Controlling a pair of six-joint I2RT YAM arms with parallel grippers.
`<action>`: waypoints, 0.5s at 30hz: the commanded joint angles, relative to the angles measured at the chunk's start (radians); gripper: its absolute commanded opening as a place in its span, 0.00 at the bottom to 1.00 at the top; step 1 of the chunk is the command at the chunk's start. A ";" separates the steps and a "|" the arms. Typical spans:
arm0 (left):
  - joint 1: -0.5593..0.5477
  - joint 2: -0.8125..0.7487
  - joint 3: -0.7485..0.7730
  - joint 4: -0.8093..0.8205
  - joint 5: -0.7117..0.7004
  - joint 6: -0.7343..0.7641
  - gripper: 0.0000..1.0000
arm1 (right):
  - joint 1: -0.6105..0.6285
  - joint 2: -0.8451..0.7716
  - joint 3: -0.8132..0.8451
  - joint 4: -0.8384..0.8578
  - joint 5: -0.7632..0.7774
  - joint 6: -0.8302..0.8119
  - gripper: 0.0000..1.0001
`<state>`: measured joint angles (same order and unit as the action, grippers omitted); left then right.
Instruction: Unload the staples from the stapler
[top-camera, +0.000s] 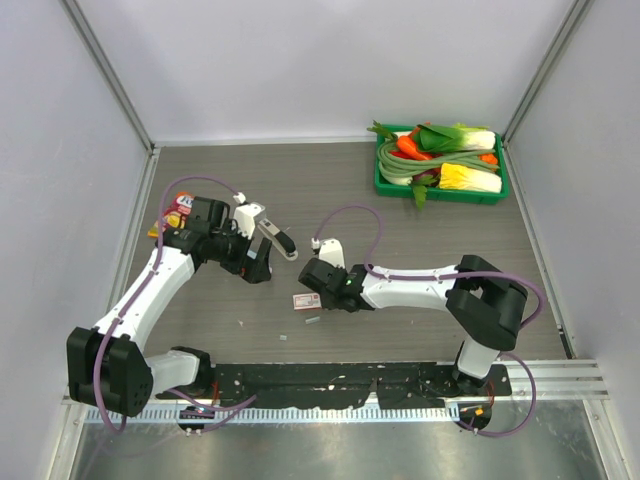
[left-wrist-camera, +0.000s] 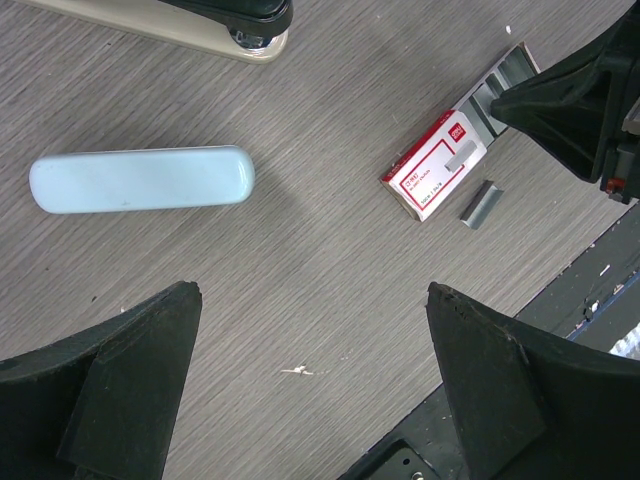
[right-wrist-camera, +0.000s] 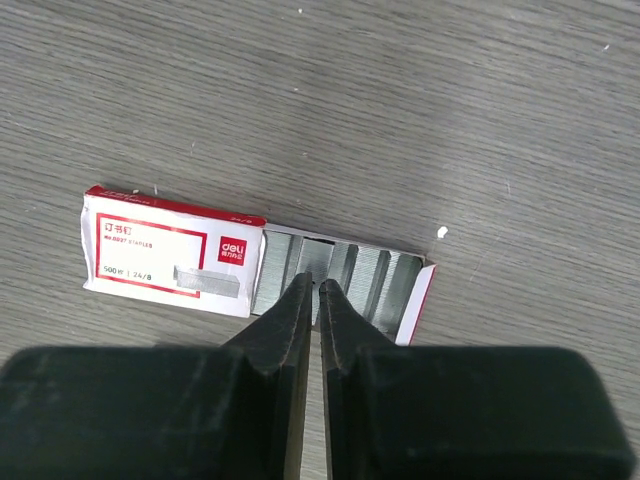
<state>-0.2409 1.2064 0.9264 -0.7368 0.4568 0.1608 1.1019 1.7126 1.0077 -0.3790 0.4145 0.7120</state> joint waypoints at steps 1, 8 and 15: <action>0.005 -0.018 0.006 -0.006 0.022 0.003 0.99 | -0.004 -0.013 0.029 0.020 -0.006 -0.016 0.14; 0.005 -0.016 0.009 -0.007 0.020 0.005 0.99 | -0.002 -0.154 -0.041 0.057 -0.012 -0.052 0.31; 0.005 -0.034 0.011 -0.038 0.022 0.020 0.99 | 0.003 -0.275 -0.107 0.104 -0.139 -0.207 0.33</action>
<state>-0.2409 1.2057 0.9264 -0.7403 0.4564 0.1646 1.1023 1.5200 0.9318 -0.3321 0.3283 0.6025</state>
